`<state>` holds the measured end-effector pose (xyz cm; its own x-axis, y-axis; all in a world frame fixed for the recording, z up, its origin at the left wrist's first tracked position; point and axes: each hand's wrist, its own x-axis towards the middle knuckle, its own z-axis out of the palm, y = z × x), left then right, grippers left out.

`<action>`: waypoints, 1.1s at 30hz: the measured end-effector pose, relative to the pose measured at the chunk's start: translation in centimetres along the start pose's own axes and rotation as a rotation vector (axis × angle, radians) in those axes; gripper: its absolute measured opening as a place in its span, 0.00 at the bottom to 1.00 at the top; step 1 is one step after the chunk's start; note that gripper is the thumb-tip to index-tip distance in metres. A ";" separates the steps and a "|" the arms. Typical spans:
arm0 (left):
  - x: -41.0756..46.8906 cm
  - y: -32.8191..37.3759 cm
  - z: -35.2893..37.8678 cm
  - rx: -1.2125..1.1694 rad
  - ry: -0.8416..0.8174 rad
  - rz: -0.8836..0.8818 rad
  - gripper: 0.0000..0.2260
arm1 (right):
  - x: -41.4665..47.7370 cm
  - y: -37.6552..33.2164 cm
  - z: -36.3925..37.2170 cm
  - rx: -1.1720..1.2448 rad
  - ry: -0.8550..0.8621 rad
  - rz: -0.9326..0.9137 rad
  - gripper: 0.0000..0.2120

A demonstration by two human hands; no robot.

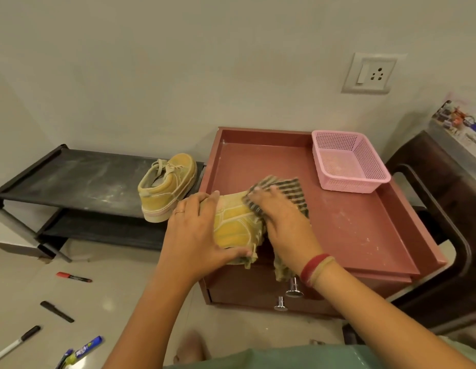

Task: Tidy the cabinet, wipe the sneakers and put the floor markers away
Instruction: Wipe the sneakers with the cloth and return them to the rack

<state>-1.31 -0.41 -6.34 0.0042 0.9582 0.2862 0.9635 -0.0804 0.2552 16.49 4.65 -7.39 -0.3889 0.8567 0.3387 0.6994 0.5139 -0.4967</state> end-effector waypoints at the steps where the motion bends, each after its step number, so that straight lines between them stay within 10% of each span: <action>1: 0.0 0.0 0.0 -0.001 0.004 0.002 0.53 | -0.5 -0.3 0.1 0.000 -0.040 -0.064 0.24; 6: 0.3 0.0 -0.3 -0.008 0.008 -0.006 0.52 | 1.2 1.8 -0.7 0.066 0.109 0.148 0.20; 25: 0.4 -0.2 -0.3 -0.017 0.023 -0.009 0.52 | 0.4 0.4 0.1 0.029 0.034 0.000 0.24; 30: 0.5 0.0 -0.5 -0.029 0.019 -0.034 0.53 | 2.5 4.3 -2.0 0.782 0.347 0.553 0.16; 33: 0.6 -0.2 -0.5 -0.042 0.019 -0.037 0.54 | 1.8 4.2 -2.4 0.743 0.541 0.606 0.16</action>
<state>-1.58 0.05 -5.79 -0.0368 0.9553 0.2934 0.9509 -0.0568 0.3041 20.17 8.23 -6.99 0.3378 0.9368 0.0910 0.0794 0.0680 -0.9945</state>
